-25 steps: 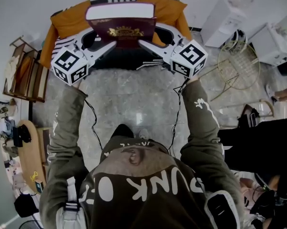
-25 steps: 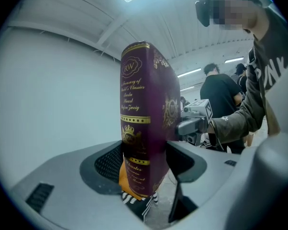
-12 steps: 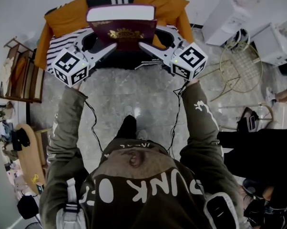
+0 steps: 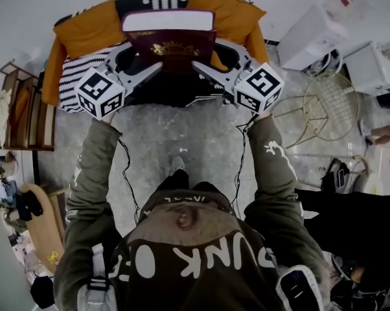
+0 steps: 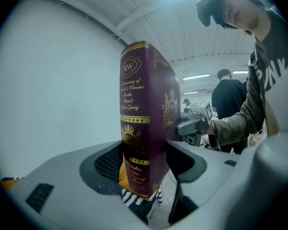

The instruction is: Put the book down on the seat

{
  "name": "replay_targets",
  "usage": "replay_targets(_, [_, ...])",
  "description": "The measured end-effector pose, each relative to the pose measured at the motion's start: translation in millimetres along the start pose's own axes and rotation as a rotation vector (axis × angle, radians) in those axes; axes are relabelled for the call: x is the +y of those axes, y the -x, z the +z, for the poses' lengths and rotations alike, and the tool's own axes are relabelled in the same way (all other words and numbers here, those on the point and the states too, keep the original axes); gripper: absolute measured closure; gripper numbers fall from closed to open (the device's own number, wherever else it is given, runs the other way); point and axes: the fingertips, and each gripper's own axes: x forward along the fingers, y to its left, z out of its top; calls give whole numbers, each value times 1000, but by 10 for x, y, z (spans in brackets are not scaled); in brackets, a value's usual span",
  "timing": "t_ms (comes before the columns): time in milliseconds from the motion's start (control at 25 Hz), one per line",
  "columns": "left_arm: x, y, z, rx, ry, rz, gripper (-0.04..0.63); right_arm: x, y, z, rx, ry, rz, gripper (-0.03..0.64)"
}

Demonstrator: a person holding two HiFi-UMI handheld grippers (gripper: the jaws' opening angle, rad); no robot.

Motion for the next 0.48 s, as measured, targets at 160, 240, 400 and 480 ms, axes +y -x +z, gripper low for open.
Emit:
replay_targets(160, [345, -106, -61, 5, 7, -16, 328, -249, -249, -41, 16, -4, -10, 364])
replay_targets(240, [485, -167, -93, 8, 11, -19, 328, -368, -343, -69, 20, -9, -13, 364])
replay_targets(400, [691, -326, -217, 21, 28, -27, 328, -586, -465, -195, 33, -23, -14, 364])
replay_targets(480, [801, -429, -301, 31, 39, -30, 328, -718, -527, -286, 38, -36, -12, 364])
